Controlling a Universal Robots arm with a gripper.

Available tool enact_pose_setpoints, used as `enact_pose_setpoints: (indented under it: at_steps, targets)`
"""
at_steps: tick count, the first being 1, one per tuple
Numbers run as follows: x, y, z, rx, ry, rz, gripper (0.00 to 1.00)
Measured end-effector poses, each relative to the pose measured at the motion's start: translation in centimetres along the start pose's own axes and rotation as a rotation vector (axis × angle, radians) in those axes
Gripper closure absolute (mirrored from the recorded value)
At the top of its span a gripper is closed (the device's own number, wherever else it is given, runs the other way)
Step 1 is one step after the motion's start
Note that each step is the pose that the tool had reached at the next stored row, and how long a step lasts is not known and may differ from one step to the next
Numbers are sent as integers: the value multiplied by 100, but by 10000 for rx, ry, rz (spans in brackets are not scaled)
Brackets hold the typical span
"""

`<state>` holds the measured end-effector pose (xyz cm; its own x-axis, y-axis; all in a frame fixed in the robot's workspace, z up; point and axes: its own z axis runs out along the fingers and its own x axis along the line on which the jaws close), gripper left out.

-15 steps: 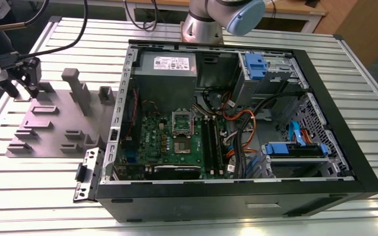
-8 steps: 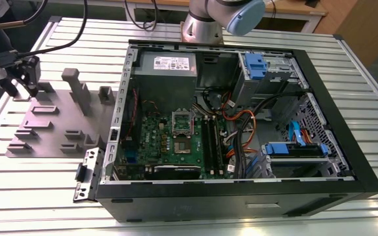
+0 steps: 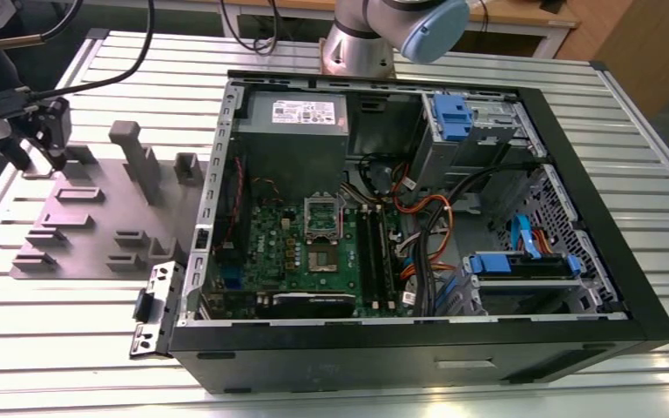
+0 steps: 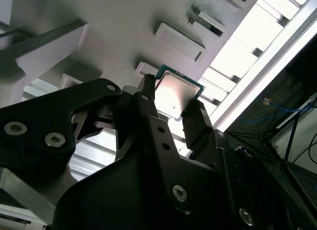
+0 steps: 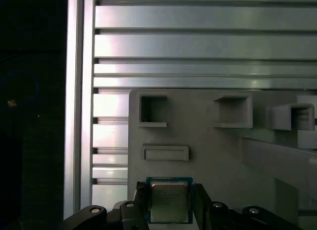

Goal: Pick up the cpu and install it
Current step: 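Pick up the cpu and move it towards the insertion slot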

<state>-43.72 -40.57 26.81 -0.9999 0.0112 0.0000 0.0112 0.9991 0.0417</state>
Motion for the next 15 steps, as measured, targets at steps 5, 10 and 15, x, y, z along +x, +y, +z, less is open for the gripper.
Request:
enact_pose_setpoints:
  at_steps: [5, 10, 15]
  targets:
    - [0, 0, -7, 0, 0, 0, 53]
    - [0, 1, -28, 0, 0, 0, 53]
    - [0, 2, -58, 0, 1, 0, 53]
